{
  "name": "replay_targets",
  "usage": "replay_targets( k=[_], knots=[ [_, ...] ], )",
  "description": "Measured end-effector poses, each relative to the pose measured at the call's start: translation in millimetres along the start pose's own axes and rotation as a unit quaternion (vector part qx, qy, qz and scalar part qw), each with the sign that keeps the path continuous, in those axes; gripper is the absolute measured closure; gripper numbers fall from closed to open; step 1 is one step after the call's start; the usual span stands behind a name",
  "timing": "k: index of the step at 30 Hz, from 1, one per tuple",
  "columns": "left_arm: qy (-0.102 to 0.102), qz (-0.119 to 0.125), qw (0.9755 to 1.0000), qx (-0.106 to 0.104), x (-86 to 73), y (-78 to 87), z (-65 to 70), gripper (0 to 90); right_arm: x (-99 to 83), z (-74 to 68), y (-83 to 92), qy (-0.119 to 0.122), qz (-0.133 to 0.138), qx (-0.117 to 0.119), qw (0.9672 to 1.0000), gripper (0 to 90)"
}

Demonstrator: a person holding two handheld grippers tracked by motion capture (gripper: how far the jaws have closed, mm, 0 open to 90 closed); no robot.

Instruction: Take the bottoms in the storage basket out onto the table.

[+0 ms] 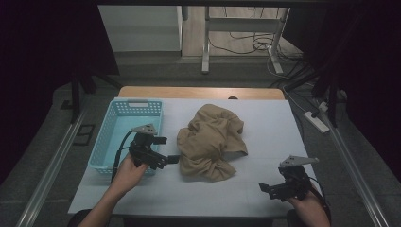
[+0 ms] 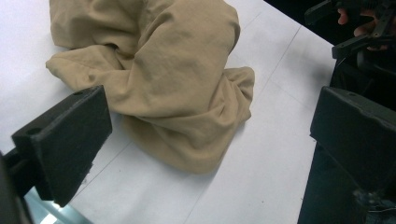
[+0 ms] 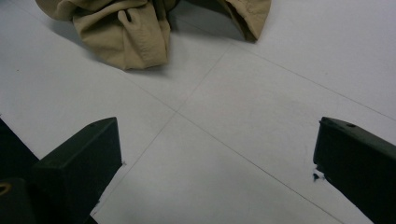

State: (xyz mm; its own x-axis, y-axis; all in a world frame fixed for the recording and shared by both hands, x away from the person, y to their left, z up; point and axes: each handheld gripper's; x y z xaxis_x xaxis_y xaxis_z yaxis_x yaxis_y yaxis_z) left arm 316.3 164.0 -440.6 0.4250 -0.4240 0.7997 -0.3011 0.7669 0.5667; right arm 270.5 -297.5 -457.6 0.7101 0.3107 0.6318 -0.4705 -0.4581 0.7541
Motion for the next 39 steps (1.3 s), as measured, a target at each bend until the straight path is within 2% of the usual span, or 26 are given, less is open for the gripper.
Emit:
replay_targets(
  k=[21,39],
  knots=[
    [0.023,0.023,0.9994,-0.009,-17.1,15.1,-1.7,0.4,0.1,0.0,-0.4,0.0,-0.002,0.0,1.0,1.1],
    [0.027,0.023,0.9994,0.004,-29.1,29.1,0.5,0.1,0.1,-0.6,-0.6,-0.001,-0.002,-0.002,1.0,1.1]
  ],
)
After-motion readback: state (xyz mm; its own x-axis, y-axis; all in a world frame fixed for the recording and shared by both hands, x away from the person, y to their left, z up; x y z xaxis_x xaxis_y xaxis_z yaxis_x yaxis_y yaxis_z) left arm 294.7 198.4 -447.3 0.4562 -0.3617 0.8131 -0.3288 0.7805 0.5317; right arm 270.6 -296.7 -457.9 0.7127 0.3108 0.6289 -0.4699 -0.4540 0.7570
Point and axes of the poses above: each handheld gripper's, and its own axes: y roughly backward along the jaws, x roughly out of its top, z roughly to its right, and after that the axes turned 9 degrees about -y, right-handed
